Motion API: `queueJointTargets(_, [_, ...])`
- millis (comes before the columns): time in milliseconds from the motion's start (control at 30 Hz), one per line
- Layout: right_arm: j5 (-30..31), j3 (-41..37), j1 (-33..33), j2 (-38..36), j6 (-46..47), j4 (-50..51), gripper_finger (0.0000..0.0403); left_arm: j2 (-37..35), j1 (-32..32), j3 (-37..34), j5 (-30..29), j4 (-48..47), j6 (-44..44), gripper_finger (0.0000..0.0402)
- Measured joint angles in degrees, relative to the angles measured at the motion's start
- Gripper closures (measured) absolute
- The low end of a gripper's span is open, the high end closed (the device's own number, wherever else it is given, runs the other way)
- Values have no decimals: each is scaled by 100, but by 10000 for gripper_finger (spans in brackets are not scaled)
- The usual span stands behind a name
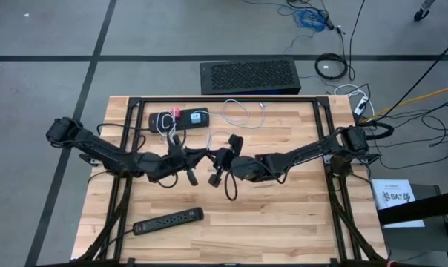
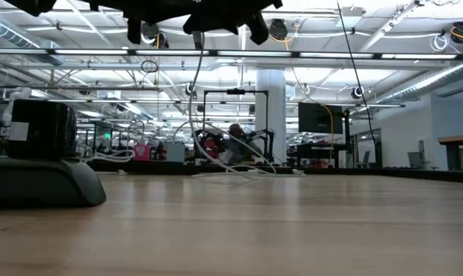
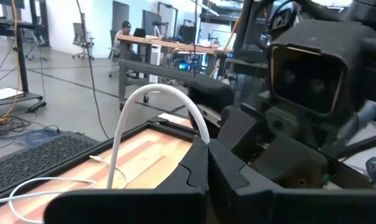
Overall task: Insert USB
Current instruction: Insert the white USB cable into the black charger adapter
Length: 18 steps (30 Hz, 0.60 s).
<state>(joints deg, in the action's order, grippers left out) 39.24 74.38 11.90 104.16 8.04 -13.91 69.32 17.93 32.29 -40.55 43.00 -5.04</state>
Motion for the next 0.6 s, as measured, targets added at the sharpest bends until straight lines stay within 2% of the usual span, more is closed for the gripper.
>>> queueJointTargets(300, [-443, 2, 17, -151, -164, 160, 401, -221, 65, -7, 179, -144, 287, 396])
queueJointTargets(600, [-1357, -2, 22, -249, -277, 423, 402, -1207, 301, -4, 431, -1442, 87, 345])
